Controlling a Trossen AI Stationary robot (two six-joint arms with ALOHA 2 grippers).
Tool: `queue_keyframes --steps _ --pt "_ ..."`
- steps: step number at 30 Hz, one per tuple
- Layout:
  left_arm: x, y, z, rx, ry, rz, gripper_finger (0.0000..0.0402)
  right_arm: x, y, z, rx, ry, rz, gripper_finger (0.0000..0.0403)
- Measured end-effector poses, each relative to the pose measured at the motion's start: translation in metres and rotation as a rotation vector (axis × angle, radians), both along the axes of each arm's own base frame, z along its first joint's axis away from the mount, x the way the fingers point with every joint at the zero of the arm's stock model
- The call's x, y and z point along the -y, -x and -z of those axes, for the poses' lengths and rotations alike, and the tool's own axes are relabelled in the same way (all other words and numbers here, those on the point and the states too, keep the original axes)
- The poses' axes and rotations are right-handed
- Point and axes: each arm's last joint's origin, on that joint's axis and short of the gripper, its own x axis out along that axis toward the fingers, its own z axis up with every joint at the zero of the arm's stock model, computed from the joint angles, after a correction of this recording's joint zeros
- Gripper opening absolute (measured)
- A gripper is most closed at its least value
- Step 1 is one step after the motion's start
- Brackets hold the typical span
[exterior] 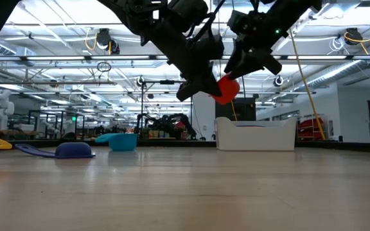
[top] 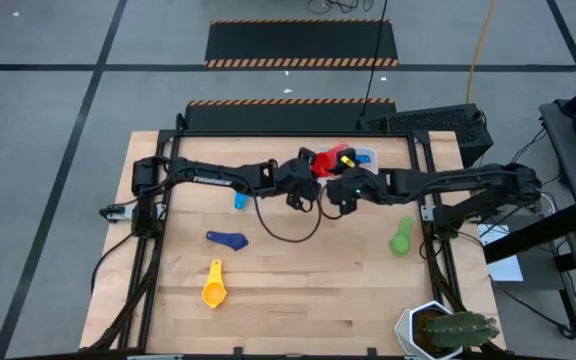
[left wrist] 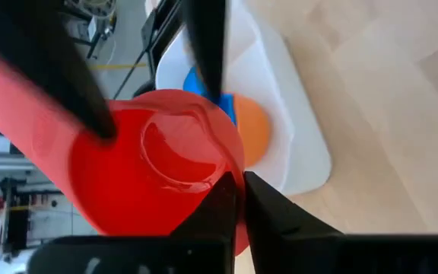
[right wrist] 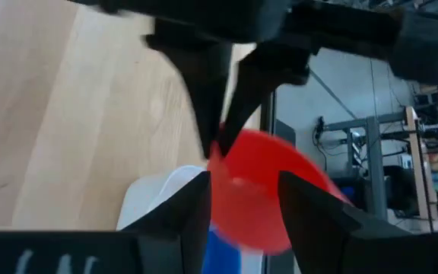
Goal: Nest measuring cups in basket
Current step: Stack the red measuring cup on top of the blue measuring cup in the white bin
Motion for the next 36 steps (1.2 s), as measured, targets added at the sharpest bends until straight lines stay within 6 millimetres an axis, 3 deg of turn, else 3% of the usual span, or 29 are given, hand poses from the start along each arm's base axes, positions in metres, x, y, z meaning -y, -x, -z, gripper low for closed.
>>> queue_keyframes --steps 9,16,23,29,36 --pt "0.007 -0.001 0.000 -0.018 -0.042 0.026 0.0027 -0.002 -0.003 0.001 -0.076 0.027 -0.041 0.0144" --pt "0.014 -0.003 0.000 -0.028 -0.073 0.062 0.0008 0.002 0.002 0.005 -0.146 0.000 -0.048 0.0144" --pt "0.018 -0.006 -0.005 0.028 -0.083 0.073 0.0034 0.004 0.005 0.009 -0.219 0.023 -0.062 0.0144" --pt "0.030 -0.010 -0.009 0.059 -0.124 0.122 0.0009 0.008 0.004 0.015 -0.282 0.050 -0.090 0.0142" --pt "0.028 -0.010 -0.009 0.066 -0.120 0.114 0.0026 0.008 0.003 0.014 -0.280 0.068 -0.108 0.0073"
